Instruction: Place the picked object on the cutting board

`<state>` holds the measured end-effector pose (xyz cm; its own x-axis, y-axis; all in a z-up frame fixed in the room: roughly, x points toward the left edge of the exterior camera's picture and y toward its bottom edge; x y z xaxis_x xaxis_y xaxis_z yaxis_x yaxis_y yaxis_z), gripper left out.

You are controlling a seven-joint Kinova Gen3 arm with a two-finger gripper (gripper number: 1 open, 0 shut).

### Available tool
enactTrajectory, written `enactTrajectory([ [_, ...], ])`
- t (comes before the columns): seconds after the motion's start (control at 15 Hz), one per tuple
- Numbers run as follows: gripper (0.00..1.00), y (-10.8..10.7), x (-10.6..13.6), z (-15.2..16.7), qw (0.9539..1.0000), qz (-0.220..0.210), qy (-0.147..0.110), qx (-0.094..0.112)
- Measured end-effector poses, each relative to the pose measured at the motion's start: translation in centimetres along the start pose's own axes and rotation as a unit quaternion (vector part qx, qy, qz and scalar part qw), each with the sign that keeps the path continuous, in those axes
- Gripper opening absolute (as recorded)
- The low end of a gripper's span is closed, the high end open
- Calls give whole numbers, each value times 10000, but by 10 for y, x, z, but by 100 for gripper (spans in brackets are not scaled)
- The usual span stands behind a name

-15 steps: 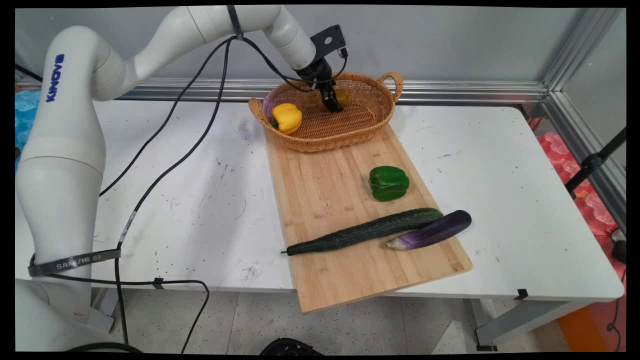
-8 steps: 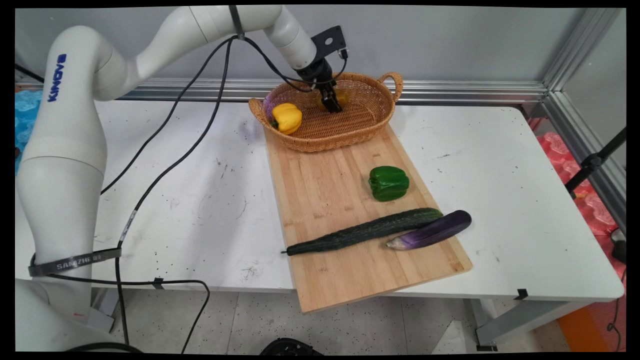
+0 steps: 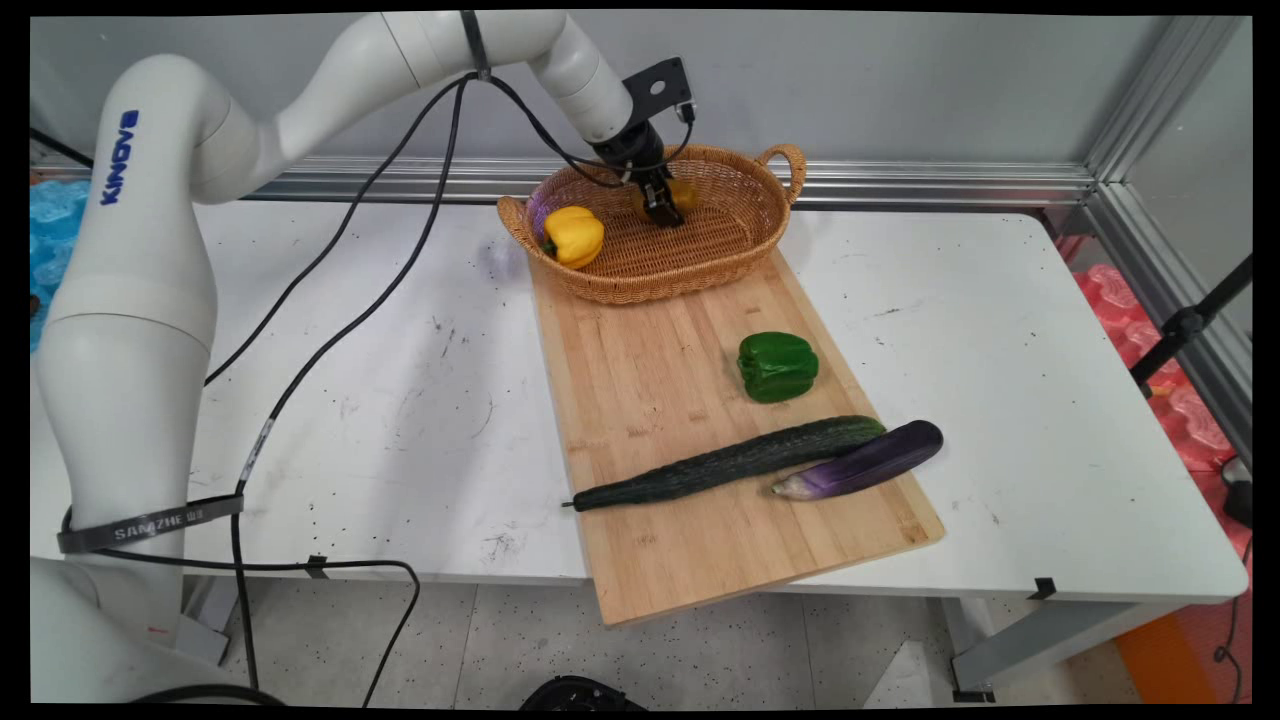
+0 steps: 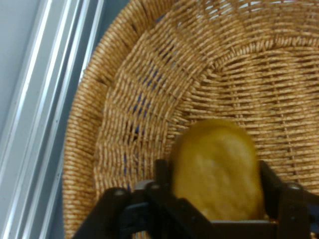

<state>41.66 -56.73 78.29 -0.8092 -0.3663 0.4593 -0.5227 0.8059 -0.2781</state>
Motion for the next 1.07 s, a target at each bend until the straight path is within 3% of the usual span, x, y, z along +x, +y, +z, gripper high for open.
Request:
enactTrajectory([
  [0.47,0,4,5,-3,9999,-47,16,-132],
  [0.87,0,14,41,-36,9996,-203,153,-103],
  [1.07,0,28,67,-60,9990,-318,248,-185],
])
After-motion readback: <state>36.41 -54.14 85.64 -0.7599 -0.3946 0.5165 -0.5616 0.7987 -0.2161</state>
